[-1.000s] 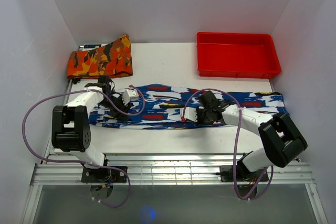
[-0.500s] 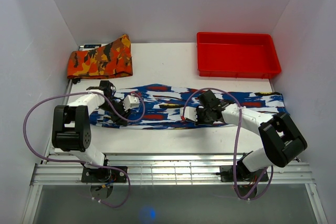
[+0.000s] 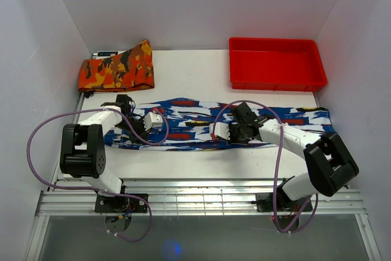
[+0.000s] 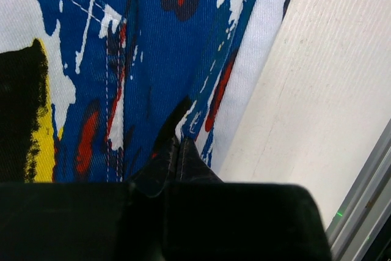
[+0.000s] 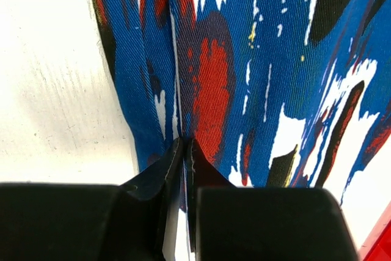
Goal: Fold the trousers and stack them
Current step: Fold the trousers
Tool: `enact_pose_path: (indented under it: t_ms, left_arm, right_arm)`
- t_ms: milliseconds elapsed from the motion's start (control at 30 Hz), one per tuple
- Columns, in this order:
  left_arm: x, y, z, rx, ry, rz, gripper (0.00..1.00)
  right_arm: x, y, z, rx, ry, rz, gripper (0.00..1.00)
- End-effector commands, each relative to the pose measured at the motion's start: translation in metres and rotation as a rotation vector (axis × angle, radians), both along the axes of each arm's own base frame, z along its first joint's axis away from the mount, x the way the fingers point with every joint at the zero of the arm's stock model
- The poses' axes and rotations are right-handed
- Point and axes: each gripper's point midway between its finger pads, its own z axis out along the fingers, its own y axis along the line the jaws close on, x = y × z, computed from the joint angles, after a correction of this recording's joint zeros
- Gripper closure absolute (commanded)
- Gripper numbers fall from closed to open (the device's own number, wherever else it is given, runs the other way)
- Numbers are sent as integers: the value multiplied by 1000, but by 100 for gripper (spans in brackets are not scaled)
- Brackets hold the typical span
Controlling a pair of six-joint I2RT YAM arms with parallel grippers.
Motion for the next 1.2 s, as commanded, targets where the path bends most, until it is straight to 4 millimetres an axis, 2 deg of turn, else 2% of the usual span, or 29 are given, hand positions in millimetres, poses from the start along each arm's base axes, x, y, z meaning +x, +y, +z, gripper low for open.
enact_pose_path:
  t_ms: [0, 100, 133, 167, 267, 300, 433, 500, 667, 833, 967, 1167]
  left_arm:
    - [-10, 4, -2, 22, 18, -21, 100]
    - [-10, 2, 0, 14, 19, -25, 100]
    - [-10, 2, 0, 13, 19, -26, 100]
    - [-10, 2, 1, 10, 18, -28, 100]
    - [-9, 2, 2, 11, 15, -30, 100]
    - [-10, 2, 2, 8, 15, -32, 100]
    - [-10, 1, 3, 5, 15, -33, 100]
    - [-10, 1, 3, 7, 13, -33, 100]
    - [-9, 1, 5, 3, 9, -29, 100]
    - [-6, 0, 17, -12, -13, -28, 100]
    - [-11, -2, 30, -41, -9, -30, 100]
    - [-22, -3, 42, -48, -29, -42, 100]
  right_arm:
    - [3, 4, 12, 12, -17, 1, 89]
    - [7, 1, 6, -8, -27, -1, 84]
    - [7, 1, 5, -10, -29, 0, 75]
    - [8, 0, 2, -17, -25, -1, 71]
    - [10, 1, -1, -22, -26, 1, 68]
    - [12, 1, 0, -23, -30, 6, 68]
    - [14, -1, 0, -23, -34, 21, 86]
    - [16, -1, 2, -17, -35, 18, 91]
    - [22, -2, 7, -3, -41, 6, 92]
    - [23, -1, 17, 20, -39, 3, 92]
    - [14, 2, 27, 53, -19, 20, 92]
    - [-1, 0, 31, 62, 28, 43, 92]
